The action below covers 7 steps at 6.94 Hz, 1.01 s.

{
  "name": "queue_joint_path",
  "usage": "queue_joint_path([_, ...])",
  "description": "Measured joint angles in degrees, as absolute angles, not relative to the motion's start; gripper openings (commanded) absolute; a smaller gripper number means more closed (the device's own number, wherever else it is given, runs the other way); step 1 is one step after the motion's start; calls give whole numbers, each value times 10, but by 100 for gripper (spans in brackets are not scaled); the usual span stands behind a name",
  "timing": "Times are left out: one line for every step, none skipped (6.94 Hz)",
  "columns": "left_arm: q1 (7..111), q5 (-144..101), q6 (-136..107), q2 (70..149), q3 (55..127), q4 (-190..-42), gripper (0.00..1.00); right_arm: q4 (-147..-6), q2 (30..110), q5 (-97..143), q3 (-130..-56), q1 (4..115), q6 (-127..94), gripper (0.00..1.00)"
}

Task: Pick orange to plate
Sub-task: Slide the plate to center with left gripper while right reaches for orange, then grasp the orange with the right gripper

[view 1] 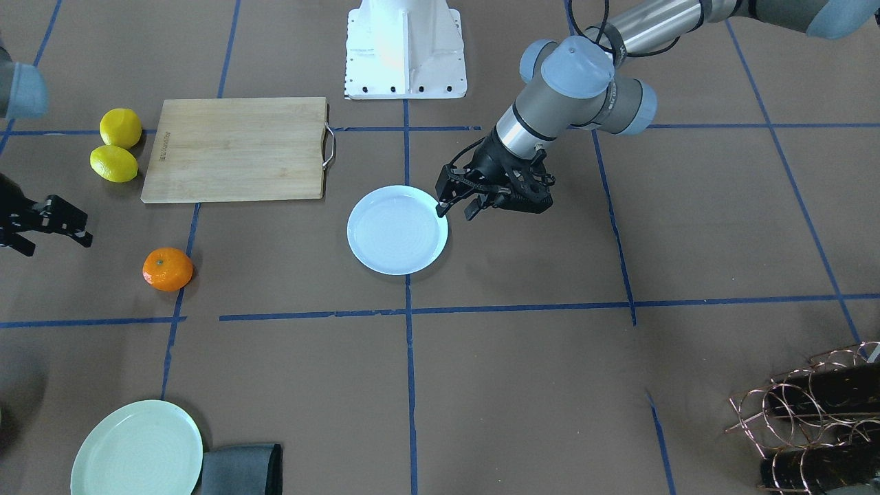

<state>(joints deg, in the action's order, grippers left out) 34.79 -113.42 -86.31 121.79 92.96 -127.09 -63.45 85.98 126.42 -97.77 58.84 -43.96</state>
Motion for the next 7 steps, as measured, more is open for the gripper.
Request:
queue_joint_path([348,-1134,-864,1218,930,-1271,62,-629,829,1243,-966,561,-489,100])
queue_joint_path([348,-1134,-866,1218,931,-1271,62,-628,805,1234,-951,542,-523,100])
queue_joint_path([348,-1134,-868,1218,931,-1271,62,-628,797,1231,-943,531,-535,100])
queue_joint_path([349,-1134,-870,1217,931,-1271,62,-628,794,1230,-940,525,-540,100])
queue_joint_path([349,-1134,-870,1216,932,-1271,62,-630,793,1228,-940,518,-542,100])
queue_joint_path([349,-1134,-870,1215,933,-1271,62,-630,793,1222,-939,510,-543,100])
queue_joint_path([349,-1135,-870,1213,934,-1271,62,-630,793,1213,-937,502,-543,100])
